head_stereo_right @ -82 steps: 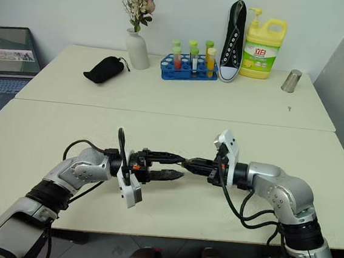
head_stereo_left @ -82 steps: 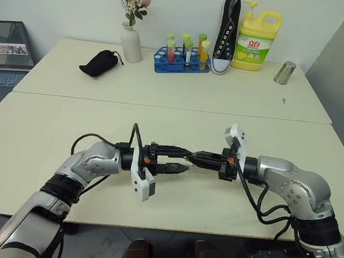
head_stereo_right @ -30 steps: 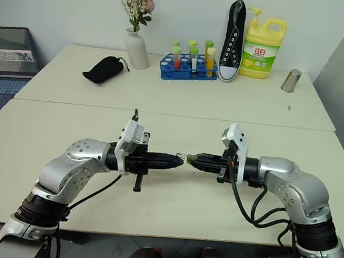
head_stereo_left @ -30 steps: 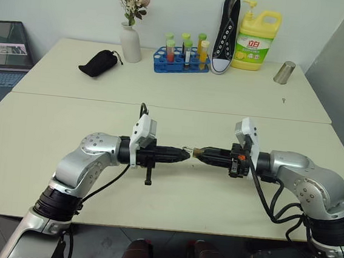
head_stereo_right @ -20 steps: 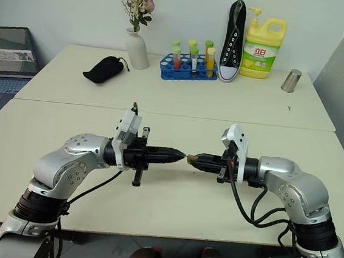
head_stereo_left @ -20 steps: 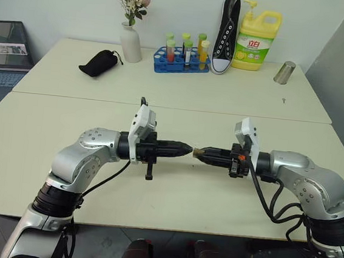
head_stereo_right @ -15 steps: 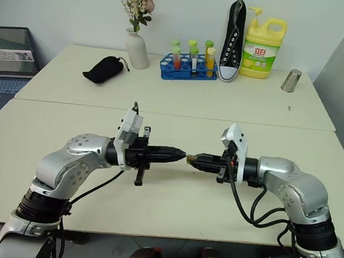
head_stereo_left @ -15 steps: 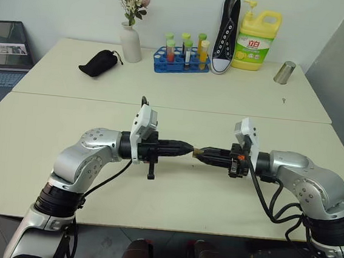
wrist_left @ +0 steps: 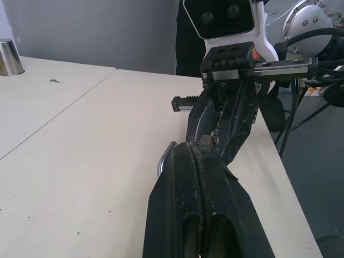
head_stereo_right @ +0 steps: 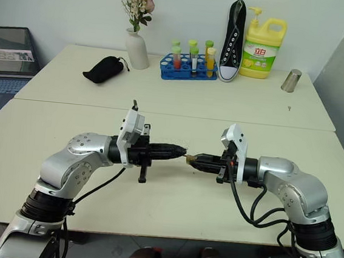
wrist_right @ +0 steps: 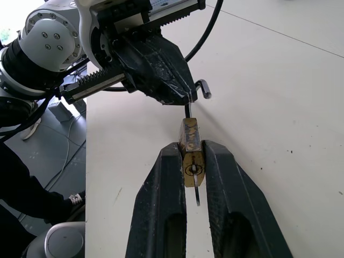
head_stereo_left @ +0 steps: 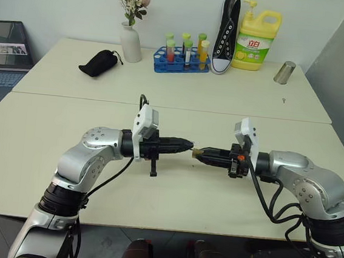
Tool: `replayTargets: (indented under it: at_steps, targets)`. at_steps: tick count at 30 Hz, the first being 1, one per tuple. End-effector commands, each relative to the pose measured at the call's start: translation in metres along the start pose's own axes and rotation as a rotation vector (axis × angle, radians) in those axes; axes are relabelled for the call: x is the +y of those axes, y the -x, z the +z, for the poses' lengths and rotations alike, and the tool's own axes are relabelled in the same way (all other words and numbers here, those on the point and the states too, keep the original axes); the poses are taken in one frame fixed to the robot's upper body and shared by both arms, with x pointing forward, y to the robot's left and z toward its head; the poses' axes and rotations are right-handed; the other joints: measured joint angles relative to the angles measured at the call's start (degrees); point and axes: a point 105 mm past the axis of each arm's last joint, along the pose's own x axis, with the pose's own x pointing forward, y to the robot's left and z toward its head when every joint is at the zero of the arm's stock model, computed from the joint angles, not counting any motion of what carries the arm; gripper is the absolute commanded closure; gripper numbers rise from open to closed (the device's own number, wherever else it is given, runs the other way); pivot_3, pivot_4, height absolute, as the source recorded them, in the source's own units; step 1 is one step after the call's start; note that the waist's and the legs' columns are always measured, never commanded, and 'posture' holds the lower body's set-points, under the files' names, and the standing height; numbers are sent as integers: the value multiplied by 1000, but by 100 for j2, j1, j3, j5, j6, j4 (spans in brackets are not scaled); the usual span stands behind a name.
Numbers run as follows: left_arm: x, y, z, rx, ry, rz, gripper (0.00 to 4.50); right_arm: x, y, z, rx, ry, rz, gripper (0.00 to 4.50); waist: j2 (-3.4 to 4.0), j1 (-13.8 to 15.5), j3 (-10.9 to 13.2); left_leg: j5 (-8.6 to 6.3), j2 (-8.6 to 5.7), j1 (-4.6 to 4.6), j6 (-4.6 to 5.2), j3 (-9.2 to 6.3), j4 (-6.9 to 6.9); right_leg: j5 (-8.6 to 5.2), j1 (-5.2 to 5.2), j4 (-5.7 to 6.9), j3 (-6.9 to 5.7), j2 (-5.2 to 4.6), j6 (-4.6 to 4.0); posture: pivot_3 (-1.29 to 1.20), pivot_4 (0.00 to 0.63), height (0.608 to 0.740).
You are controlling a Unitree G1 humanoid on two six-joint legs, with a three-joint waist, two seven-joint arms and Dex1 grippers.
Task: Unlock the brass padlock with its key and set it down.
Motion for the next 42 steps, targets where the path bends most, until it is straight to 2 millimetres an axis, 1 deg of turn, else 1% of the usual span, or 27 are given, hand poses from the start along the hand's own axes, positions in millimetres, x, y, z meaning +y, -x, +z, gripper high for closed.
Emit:
replayTargets:
  at_steps: [1,6,8,9,11,12,14,16,18,22,25,26,29,30,36,39,42]
  targets:
    - [2,-2,12,-35,-50,2,4500,7,1,8,-25,36,31,4358,0,0,0,0,0,0,0,0,0,0,0,0,0,0,0,0,150,740]
    - [0,-3,14,-39,-77,-4,4500,7,1,8,-24,36,29,4358,0,-1,0,0,0,0,0,1,0,0,0,0,0,0,0,0,150,740]
    - [1,0,15,-25,-111,10,4500,6,1,8,-23,34,22,4358,0,-1,0,0,0,0,0,-1,0,0,0,0,0,0,0,0,150,740]
    - [0,4,19,-30,-132,9,4500,5,2,7,-18,33,15,4358,0,0,0,0,0,0,0,0,0,0,0,0,0,0,0,0,150,740]
    - [6,15,22,-4,-231,57,4500,3,5,5,-12,26,3,4358,-1,-5,1,0,1,0,0,0,-1,0,0,0,0,0,0,0,150,740]
    - [13,21,20,36,-320,92,4324,2,5,4,-9,22,-1,4358,-1,-5,1,0,1,0,0,0,-1,0,0,0,1,0,0,0,150,740]
    - [17,31,6,134,-463,83,3909,3,5,4,-10,16,0,4358,0,-3,1,0,1,1,0,-1,-2,0,0,-1,1,0,-1,0,150,740]
    - [18,42,-6,205,-527,56,3266,3,5,3,-8,13,1,4358,1,-4,2,0,1,4,0,4,-4,2,0,-1,1,0,-6,0,150,740]
    - [13,47,-13,226,-514,22,2673,3,4,2,-8,0,3,4358,3,0,3,0,1,3,0,7,-4,3,-1,-1,0,-1,-9,0,150,740]
    - [-9,51,-21,249,-425,-76,1328,-1,0,-2,-13,-56,-13,4358,1,-3,7,-1,1,-1,0,10,-4,2,-2,-7,1,-9,-7,0,150,740]
    - [-15,52,-21,261,-431,-89,377,-5,-4,-8,-5,-144,-29,4358,0,1,7,0,3,-4,0,3,-3,1,-3,-5,2,-10,-5,0,150,740]
    - [-15,52,-21,270,-447,-87,56,-9,-6,-12,8,-198,-54,4358,1,4,7,0,3,-4,0,1,-3,0,-3,-4,2,-10,-4,0,150,740]
    - [-15,52,-22,281,-474,-81,22,-18,-12,-23,49,-289,-112,4358,1,0,7,0,4,-2,0,2,-3,0,-3,-2,3,-10,-3,0,150,740]
    - [-14,52,-22,280,-476,-74,22,-21,-16,-30,67,-336,-124,4358,1,-1,7,0,4,-1,0,3,-3,0,-4,-1,2,-10,-3,0,150,740]
    - [-16,47,-23,273,-484,-75,22,-27,-27,-48,121,-477,-143,4358,2,-7,8,0,4,-3,0,3,-5,1,-5,-2,2,-8,-6,0,150,740]
    - [-23,45,-26,279,-488,-109,22,-31,-28,-60,168,-545,-154,4358,3,-9,9,0,1,-3,0,8,-5,1,-6,-3,1,-8,-7,0,150,740]
    - [-31,45,-32,298,-492,-151,22,-28,-24,-71,229,-598,-147,4358,4,-7,9,-1,1,-3,0,8,-5,1,-6,-3,2,-8,-8,0,150,740]
